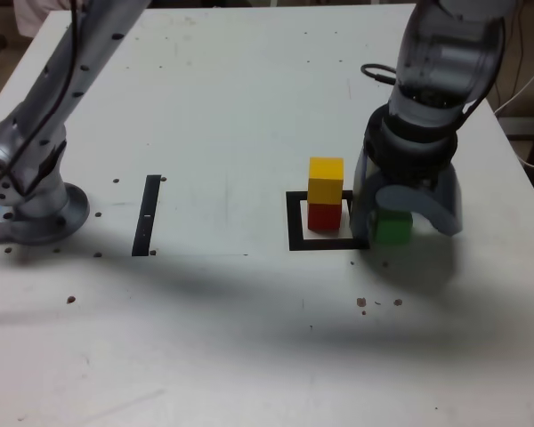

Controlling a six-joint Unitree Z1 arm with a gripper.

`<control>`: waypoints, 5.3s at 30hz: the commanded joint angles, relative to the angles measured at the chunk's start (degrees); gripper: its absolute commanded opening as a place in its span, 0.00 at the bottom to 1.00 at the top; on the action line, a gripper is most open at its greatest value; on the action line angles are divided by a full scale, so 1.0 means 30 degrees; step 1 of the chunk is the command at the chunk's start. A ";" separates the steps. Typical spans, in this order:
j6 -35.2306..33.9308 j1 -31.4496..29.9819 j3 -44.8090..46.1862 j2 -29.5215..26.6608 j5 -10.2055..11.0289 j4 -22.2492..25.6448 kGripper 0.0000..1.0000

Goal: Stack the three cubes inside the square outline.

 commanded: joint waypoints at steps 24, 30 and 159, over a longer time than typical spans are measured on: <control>0.0201 0.0217 -0.0278 0.0364 -0.0248 -0.0469 0.34; 0.0209 0.0217 -0.0300 0.0357 -0.0189 -0.0600 0.24; 0.1682 0.2180 1.1823 -1.5190 -0.1533 0.2967 0.99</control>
